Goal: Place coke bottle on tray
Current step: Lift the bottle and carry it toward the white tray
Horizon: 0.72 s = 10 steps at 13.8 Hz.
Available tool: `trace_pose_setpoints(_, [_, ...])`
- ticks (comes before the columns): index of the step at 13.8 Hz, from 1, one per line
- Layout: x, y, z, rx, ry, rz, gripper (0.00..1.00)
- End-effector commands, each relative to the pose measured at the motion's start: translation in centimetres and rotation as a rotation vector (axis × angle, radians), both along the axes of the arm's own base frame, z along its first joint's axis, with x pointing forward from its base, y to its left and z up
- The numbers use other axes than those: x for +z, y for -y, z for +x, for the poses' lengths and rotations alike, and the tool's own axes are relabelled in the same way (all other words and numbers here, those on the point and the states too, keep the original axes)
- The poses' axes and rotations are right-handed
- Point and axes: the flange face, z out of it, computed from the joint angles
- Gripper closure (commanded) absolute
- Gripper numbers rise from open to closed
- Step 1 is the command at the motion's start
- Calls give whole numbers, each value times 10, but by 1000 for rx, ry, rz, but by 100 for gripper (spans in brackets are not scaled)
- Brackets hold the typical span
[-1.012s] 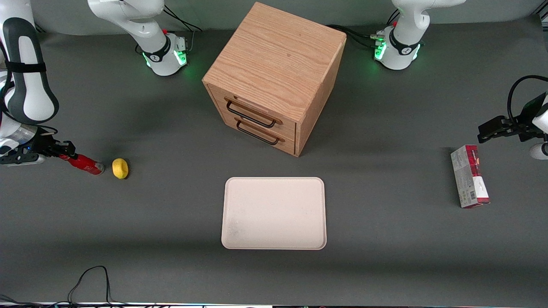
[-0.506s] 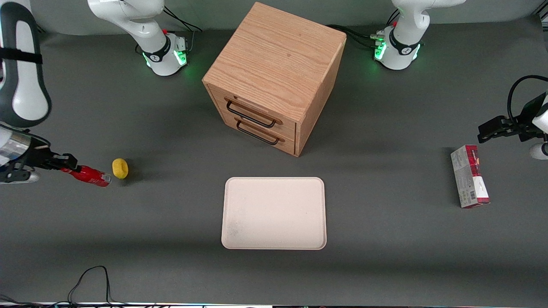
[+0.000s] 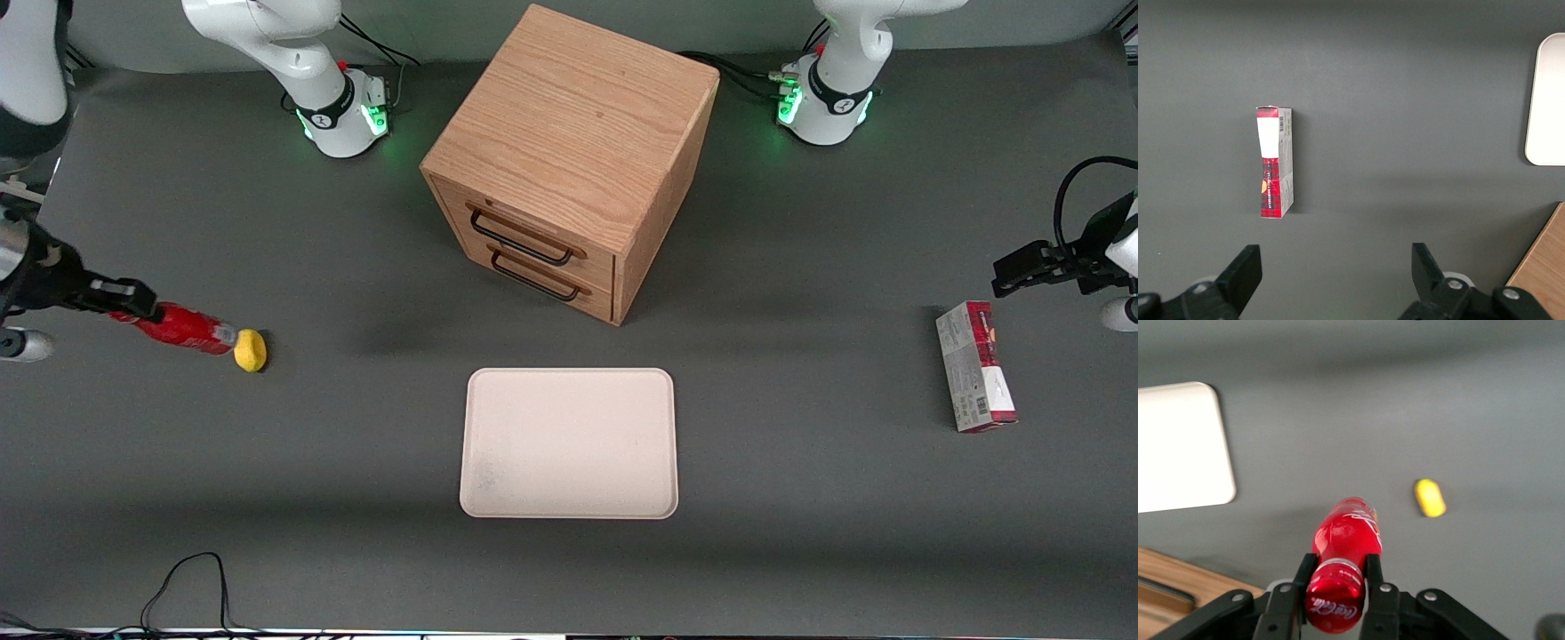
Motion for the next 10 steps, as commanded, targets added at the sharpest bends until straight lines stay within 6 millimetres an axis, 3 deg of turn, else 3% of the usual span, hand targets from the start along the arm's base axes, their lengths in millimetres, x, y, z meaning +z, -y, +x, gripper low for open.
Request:
trace_pose_setpoints(1, [16, -69, 12, -39, 21, 18, 100])
trace_pose_setpoints(3, [10, -122, 21, -55, 47, 62, 100])
trace_pose_setpoints(5, [-8, -162, 33, -38, 88, 104, 100])
trace_pose_setpoints(8, [-70, -234, 57, -24, 152, 65, 100])
trace_pose_setpoints(10, [-105, -261, 74, -21, 168, 59, 100])
